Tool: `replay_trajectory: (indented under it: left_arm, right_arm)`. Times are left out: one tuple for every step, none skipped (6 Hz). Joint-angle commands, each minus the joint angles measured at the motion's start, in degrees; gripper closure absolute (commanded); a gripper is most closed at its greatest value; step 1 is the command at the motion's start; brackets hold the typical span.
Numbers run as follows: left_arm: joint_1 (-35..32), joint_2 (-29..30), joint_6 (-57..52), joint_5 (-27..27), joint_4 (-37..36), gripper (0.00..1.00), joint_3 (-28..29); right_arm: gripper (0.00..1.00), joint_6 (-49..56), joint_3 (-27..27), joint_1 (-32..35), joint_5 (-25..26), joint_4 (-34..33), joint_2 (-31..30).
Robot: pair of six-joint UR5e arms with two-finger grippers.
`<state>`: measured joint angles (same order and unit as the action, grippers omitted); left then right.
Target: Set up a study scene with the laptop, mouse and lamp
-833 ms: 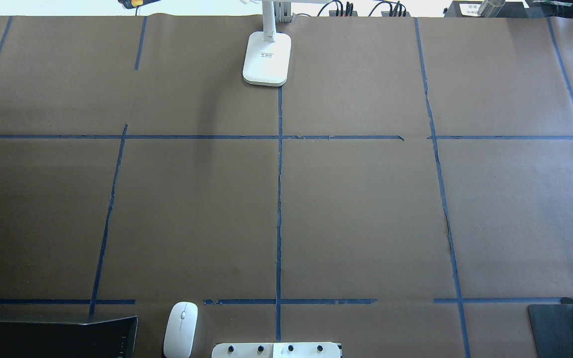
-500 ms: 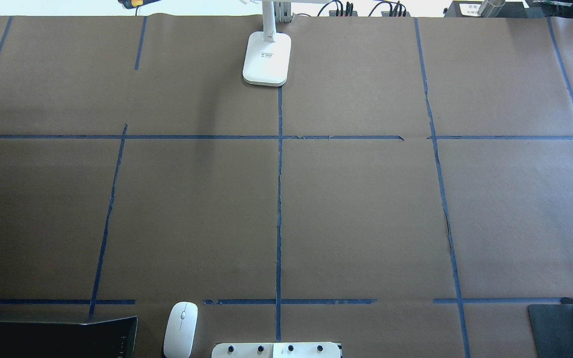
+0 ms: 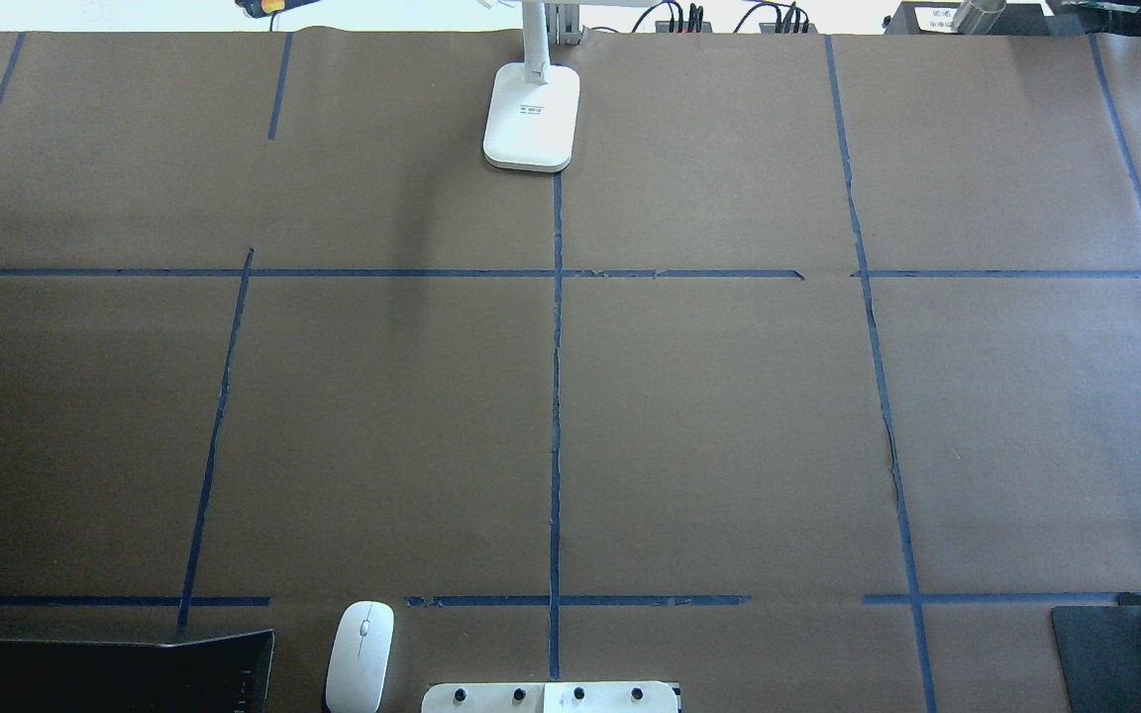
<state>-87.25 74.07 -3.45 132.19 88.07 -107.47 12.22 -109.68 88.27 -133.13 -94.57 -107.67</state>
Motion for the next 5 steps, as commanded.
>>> replay_trajectory:
  left_arm:
    - [0.07,5.7,0.2,-0.17,1.3,0.0,-0.55]
    - [0.15,7.56,0.29,0.17,1.92,0.0,-0.38]
    - [1.81,9.49,0.2,1.22,2.36,0.0,-0.2]
    - [3.04,8.9,-0.41,1.75,4.89,0.0,-0.55]
    - [6.36,8.9,-0.5,5.85,7.88,0.0,-0.73]
  right_arm:
    - [0.0,0.0,-0.01,-0.02,-0.02,0.0,0.0]
    - [0.0,0.0,0.08,-0.02,-0.11,0.0,0.0]
    - [0.0,0.0,-0.01,-0.02,-0.11,0.0,0.0]
    - [0.0,0.0,0.08,-0.02,-0.02,0.0,0.0]
    - [0.0,0.0,-0.01,0.06,-0.02,0.0,0.09]
